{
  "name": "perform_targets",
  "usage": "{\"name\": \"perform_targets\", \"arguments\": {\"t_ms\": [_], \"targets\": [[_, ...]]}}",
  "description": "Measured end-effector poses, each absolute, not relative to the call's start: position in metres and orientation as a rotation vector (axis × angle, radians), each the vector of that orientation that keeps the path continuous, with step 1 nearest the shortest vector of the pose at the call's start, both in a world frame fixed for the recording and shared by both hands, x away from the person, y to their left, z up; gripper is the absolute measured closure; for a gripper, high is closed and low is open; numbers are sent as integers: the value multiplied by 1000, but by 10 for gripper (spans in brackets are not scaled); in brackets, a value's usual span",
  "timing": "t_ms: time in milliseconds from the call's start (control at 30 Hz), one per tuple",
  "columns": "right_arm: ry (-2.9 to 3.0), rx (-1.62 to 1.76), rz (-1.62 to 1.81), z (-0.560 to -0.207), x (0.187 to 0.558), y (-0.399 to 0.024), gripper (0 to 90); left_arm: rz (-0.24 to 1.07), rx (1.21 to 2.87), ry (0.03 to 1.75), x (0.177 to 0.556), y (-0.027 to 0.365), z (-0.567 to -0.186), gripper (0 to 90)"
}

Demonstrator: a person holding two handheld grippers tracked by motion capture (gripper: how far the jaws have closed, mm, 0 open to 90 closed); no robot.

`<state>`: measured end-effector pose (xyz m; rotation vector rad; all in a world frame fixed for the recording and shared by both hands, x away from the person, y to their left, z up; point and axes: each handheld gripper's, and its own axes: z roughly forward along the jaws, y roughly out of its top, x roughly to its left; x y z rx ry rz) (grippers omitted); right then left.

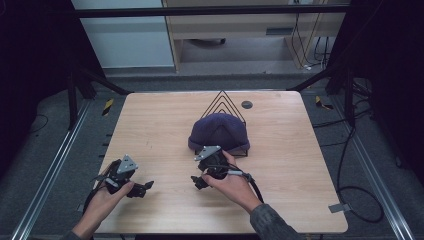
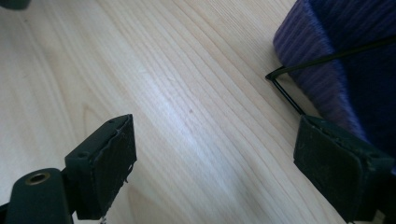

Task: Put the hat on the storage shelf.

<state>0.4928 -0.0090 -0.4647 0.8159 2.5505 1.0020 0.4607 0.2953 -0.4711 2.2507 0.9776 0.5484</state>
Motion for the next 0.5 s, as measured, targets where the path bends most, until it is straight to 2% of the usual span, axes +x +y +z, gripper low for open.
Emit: {"name": "perform_targets", "arguments": {"t_ms": [500], "targets": [[2471,930,1006,-502,515,9,124,524,2116,1167,489,314,-506,44]]}}
